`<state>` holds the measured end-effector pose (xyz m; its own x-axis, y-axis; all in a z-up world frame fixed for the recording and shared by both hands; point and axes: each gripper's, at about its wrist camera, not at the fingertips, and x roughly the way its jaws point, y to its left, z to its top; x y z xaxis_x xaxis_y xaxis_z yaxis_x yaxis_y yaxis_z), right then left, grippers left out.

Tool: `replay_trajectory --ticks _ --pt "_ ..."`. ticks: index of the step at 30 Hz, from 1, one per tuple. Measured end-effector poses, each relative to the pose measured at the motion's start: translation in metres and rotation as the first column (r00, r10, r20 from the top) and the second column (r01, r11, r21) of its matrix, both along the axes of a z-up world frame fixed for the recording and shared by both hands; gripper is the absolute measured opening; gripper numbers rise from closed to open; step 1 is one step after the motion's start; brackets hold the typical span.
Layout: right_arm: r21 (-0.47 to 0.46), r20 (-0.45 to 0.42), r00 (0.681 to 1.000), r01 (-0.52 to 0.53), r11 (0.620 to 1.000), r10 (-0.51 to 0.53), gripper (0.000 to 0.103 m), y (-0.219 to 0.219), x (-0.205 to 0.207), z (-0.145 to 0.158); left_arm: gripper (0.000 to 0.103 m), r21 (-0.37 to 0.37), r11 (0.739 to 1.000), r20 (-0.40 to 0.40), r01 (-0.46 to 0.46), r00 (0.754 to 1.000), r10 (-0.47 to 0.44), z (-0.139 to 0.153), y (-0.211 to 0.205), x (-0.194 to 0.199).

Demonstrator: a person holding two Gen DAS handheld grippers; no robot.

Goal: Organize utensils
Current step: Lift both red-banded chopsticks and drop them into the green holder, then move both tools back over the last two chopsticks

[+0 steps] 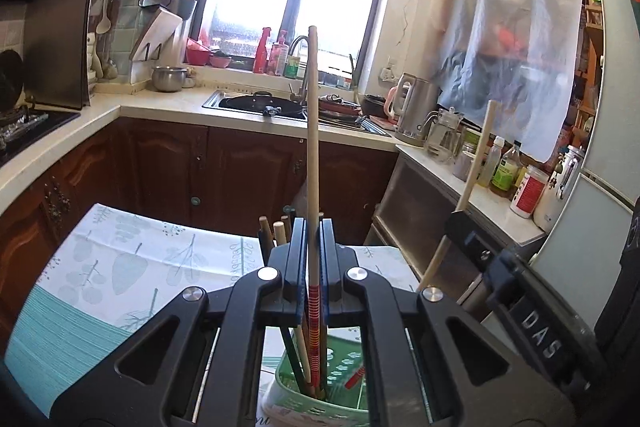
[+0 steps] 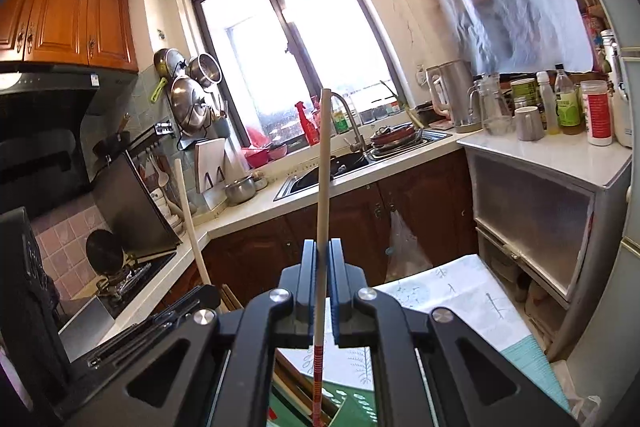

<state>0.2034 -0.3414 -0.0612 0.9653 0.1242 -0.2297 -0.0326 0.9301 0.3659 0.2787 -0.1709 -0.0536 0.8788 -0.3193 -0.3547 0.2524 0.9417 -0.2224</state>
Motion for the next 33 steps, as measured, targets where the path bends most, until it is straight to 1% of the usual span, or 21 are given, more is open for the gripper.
replay_trajectory --ticks 6,8,10,12,13,14,15,16,17,18,19,21,22,24,27,30,33 --pt "-0.086 -0.001 0.999 -0.048 0.995 0.048 0.005 0.014 0.009 -0.018 0.003 -0.012 1.000 -0.015 0.010 1.000 -0.011 -0.033 0.011 0.005" --pt "-0.145 -0.011 0.996 -0.086 0.986 0.086 0.005 0.021 0.010 -0.024 0.004 -0.002 1.000 -0.039 0.023 0.999 -0.023 -0.042 0.014 0.004" --pt "-0.187 -0.052 0.988 -0.152 0.970 0.145 0.005 0.028 0.012 -0.031 0.004 -0.003 0.999 -0.078 0.046 0.996 -0.046 -0.051 0.018 0.003" --pt "-0.213 -0.096 0.977 -0.205 0.955 0.189 0.005 0.034 0.013 -0.038 0.004 0.011 0.997 -0.139 0.075 0.988 -0.073 -0.059 0.020 0.001" --pt "-0.207 -0.151 0.962 -0.256 0.944 0.228 0.005 0.037 0.016 -0.043 0.004 0.011 0.996 -0.159 0.091 0.983 -0.088 -0.062 0.022 -0.002" --pt "-0.204 -0.189 0.951 -0.282 0.938 0.245 0.006 0.039 0.018 -0.046 0.005 0.012 0.995 -0.176 0.102 0.980 -0.098 -0.063 0.023 -0.005" --pt "-0.192 -0.245 0.928 -0.329 0.925 0.279 0.006 0.042 0.020 -0.051 0.011 0.016 0.994 -0.199 0.104 0.975 -0.099 -0.065 0.026 -0.008" --pt "-0.183 -0.267 0.916 -0.354 0.917 0.300 0.006 0.044 0.021 -0.054 0.017 0.016 0.994 -0.223 0.106 0.970 -0.100 -0.065 0.030 -0.011" --pt "-0.180 -0.282 0.906 -0.374 0.910 0.317 0.006 0.046 0.019 -0.056 0.032 0.007 0.995 -0.235 0.102 0.967 -0.097 -0.064 0.035 -0.014" --pt "-0.181 -0.293 0.898 -0.388 0.904 0.327 0.010 0.048 0.017 -0.056 0.047 -0.006 0.996 -0.253 0.090 0.963 -0.089 -0.064 0.042 -0.017" --pt "-0.176 -0.300 0.892 -0.401 0.899 0.339 0.012 0.049 0.015 -0.056 0.050 -0.006 0.997 -0.268 0.071 0.961 -0.070 -0.063 0.049 -0.021" --pt "-0.168 -0.311 0.887 -0.406 0.898 0.343 0.017 0.050 0.011 -0.054 0.051 -0.003 0.998 -0.307 0.067 0.950 -0.065 -0.061 0.059 -0.025" --pt "-0.167 -0.308 0.887 -0.405 0.899 0.343 0.017 0.050 0.008 -0.052 0.051 0.000 0.998 -0.330 0.069 0.942 -0.065 -0.061 0.064 -0.026" --pt "-0.178 -0.309 0.888 -0.405 0.897 0.340 0.017 0.052 0.003 -0.050 0.051 0.031 0.997 -0.383 0.065 0.923 -0.048 -0.064 0.075 -0.027" --pt "-0.202 -0.334 0.887 -0.397 0.896 0.318 0.017 0.056 -0.004 -0.049 0.051 0.074 0.996 -0.429 0.059 0.903 -0.022 -0.067 0.091 -0.030" --pt "-0.187 -0.361 0.879 -0.396 0.899 0.312 0.017 0.061 -0.013 -0.047 0.051 0.110 0.992 -0.468 0.065 0.884 -0.006 -0.071 0.106 -0.036" --pt "-0.140 -0.385 0.863 -0.405 0.903 0.328 0.017 0.063 -0.019 -0.046 0.051 0.152 0.985 -0.506 0.083 0.863 0.005 -0.078 0.117 -0.042"
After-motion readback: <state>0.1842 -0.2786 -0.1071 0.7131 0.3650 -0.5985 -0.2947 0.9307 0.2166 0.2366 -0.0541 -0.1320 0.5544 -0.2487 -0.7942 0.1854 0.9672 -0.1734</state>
